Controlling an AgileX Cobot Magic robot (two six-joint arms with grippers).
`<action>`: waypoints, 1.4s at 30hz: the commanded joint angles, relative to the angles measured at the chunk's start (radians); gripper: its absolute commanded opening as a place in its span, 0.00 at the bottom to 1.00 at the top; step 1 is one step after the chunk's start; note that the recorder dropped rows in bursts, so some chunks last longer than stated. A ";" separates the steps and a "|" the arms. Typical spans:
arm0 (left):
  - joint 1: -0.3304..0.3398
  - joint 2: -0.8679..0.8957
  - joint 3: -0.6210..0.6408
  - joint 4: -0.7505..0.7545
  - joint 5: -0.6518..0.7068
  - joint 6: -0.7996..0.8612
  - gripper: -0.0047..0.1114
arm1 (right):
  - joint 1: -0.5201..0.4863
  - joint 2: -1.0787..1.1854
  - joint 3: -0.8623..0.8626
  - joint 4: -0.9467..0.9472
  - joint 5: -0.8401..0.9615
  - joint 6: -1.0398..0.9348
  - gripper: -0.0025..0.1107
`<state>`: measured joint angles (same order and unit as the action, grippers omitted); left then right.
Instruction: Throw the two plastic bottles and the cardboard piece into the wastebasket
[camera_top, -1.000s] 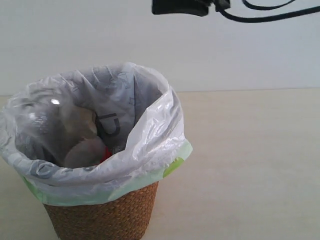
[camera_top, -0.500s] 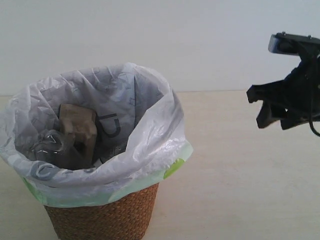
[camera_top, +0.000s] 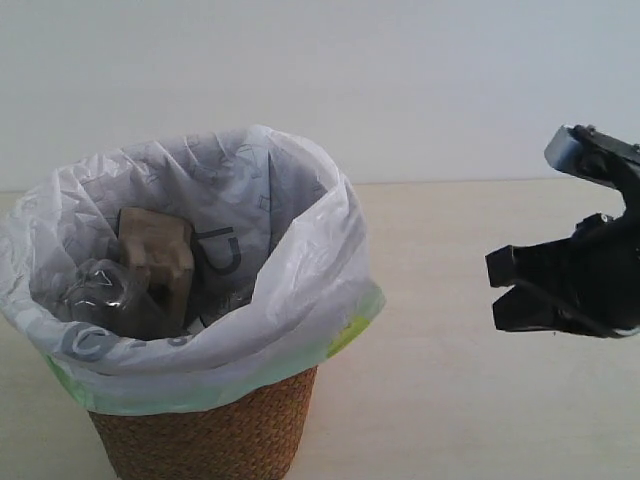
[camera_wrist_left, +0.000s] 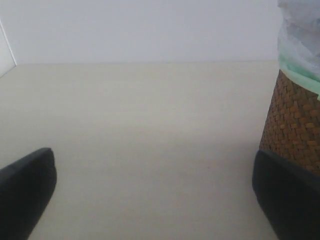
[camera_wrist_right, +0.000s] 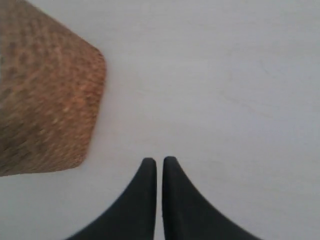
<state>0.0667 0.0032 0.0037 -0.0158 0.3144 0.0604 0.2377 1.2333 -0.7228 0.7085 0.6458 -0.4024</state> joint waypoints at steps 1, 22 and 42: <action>-0.007 -0.003 -0.004 -0.002 -0.008 -0.009 0.97 | 0.121 -0.218 0.124 0.079 -0.100 -0.051 0.02; -0.007 -0.003 -0.004 -0.002 -0.008 -0.009 0.97 | 0.272 -0.838 0.380 0.081 0.024 0.001 0.02; -0.007 -0.003 -0.004 -0.002 -0.008 -0.009 0.97 | 0.290 -1.076 0.644 0.043 -0.684 -0.094 0.02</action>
<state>0.0667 0.0032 0.0037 -0.0158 0.3144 0.0604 0.5277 0.2557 -0.1452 0.7542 0.0952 -0.4857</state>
